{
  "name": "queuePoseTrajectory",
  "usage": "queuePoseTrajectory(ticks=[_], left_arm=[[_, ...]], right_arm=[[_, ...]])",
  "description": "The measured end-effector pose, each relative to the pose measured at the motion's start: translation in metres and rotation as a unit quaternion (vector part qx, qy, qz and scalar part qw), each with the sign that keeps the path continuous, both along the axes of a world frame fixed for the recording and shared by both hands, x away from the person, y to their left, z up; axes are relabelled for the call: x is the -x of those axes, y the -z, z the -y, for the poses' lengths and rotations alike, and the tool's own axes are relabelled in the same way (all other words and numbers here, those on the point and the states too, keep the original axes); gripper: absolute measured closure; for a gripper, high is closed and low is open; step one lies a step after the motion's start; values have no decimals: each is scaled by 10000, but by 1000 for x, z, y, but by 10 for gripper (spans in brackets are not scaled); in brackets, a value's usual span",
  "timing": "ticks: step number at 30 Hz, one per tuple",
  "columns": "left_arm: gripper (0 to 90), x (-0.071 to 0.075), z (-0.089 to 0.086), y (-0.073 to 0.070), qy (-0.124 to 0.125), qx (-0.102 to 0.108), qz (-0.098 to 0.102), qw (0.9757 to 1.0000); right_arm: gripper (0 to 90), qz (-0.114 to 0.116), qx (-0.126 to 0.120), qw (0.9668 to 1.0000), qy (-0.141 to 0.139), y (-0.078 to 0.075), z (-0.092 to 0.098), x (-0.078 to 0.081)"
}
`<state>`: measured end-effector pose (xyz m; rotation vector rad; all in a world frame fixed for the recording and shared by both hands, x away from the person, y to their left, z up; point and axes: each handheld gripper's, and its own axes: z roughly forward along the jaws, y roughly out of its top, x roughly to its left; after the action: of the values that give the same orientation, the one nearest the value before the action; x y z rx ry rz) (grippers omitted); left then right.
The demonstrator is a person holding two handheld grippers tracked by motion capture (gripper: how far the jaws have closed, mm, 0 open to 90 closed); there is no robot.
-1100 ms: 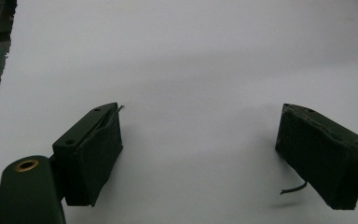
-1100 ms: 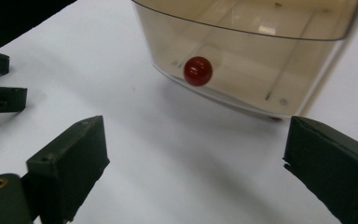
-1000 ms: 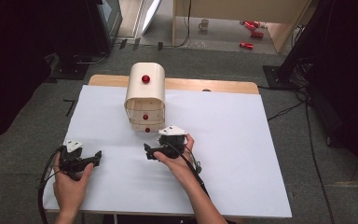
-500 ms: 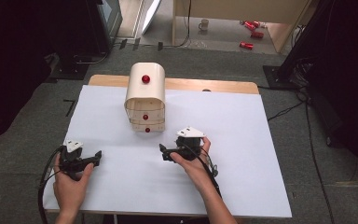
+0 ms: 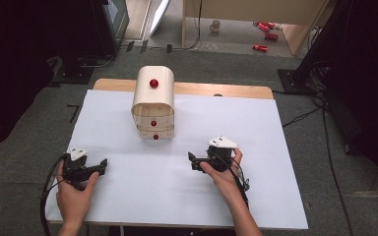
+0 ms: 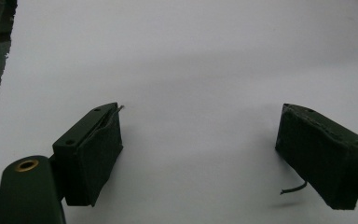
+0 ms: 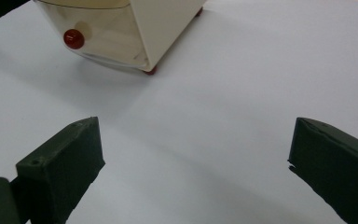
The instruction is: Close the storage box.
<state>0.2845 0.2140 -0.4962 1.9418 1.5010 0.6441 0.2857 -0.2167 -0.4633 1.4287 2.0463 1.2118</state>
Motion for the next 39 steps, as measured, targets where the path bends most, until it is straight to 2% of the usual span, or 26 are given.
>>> queuePoseTrajectory(ticks=[9,19,25,26,32,33,35,36,39], left_arm=[[144,0,0,0,0,-2,5,10000],[144,0,0,0,-2,0,7,10000],[144,0,0,0,-1,-2,7,10000],[144,0,0,0,-1,-3,7,10000],[144,0,0,0,-2,-2,8,10000],[144,0,0,0,-1,-3,9,10000],[144,0,0,0,-4,-4,9,10000],[144,0,0,0,-4,-4,9,10000],[144,0,0,0,-2,-3,10,10000]], right_arm=[[26,5,-26,9997,246,2,27,6],[27,-80,25,9978,661,11,72,18],[26,-154,64,9951,975,21,103,29],[26,-154,64,9951,975,21,103,29],[5,-208,224,9914,1274,24,134,41],[4,-208,224,9914,1274,24,134,41],[4,-204,248,9901,1367,25,144,45],[4,-229,266,9882,1489,26,156,50],[4,-244,286,9868,1577,27,164,54]])
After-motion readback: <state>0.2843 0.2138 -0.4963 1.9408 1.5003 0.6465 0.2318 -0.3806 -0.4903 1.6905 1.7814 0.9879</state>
